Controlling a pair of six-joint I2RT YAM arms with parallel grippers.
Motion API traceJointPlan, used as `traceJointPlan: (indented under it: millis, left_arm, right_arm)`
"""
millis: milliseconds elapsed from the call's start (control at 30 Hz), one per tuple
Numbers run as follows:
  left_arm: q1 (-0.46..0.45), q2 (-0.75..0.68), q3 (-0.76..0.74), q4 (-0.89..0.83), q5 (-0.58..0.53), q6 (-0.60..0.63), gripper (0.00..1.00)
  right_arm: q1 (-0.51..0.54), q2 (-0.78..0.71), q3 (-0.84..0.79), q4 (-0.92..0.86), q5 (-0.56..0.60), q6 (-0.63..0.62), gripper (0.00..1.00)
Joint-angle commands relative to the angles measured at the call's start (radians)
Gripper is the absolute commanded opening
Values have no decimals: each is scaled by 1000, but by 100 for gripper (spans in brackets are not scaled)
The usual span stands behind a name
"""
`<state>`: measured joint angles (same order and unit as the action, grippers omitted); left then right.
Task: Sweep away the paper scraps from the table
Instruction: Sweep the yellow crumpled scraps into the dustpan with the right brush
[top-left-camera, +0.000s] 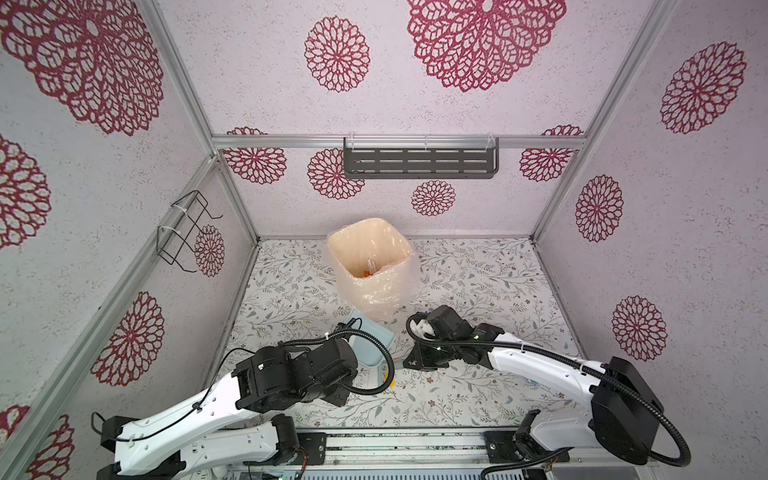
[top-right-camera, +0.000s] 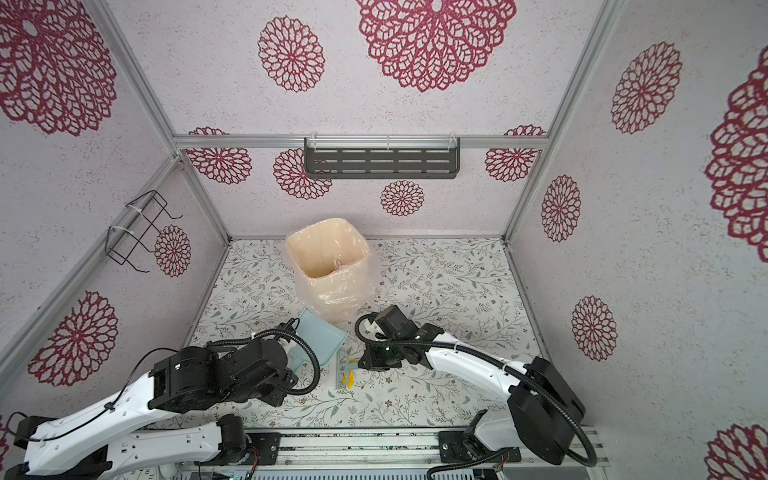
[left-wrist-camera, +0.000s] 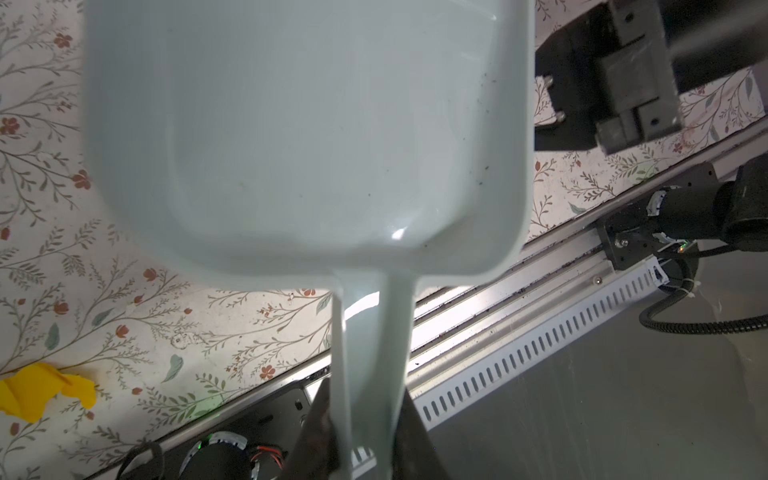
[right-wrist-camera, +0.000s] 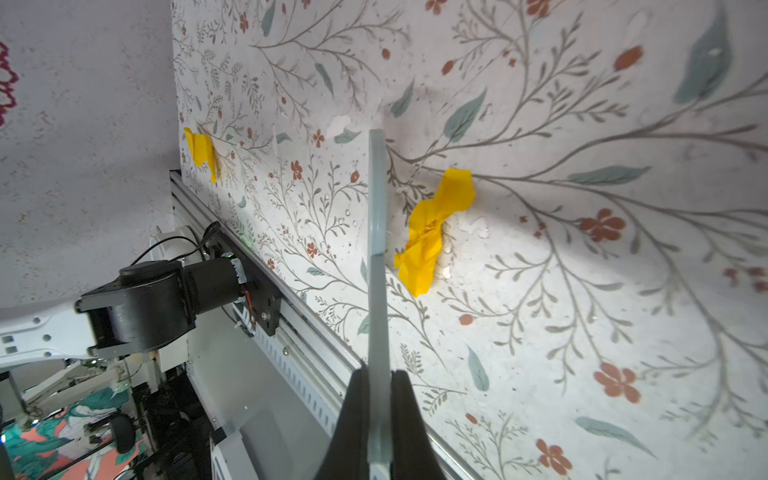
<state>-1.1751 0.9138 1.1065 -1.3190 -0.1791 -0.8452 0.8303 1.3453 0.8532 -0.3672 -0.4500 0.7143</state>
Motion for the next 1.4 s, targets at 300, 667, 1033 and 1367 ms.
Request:
traceJointPlan:
  millis: [300,667,1033,1367]
  left_arm:
    - [-82,19,-192,210,184,-110,0]
    - [-87,34,-325,282,219,-153,0]
    - [-90,93,-395,401,301,-150,0]
    - [-83,272,-321,414,360,17,0]
  right_arm:
    - [-214,-135,23,-429,54,-281,0]
    - [-263,-154,144,-550,53,-351,0]
    - [-264,-162,325,-742,207,-414,0]
    - [-252,-79,439,-895,448,-483,0]
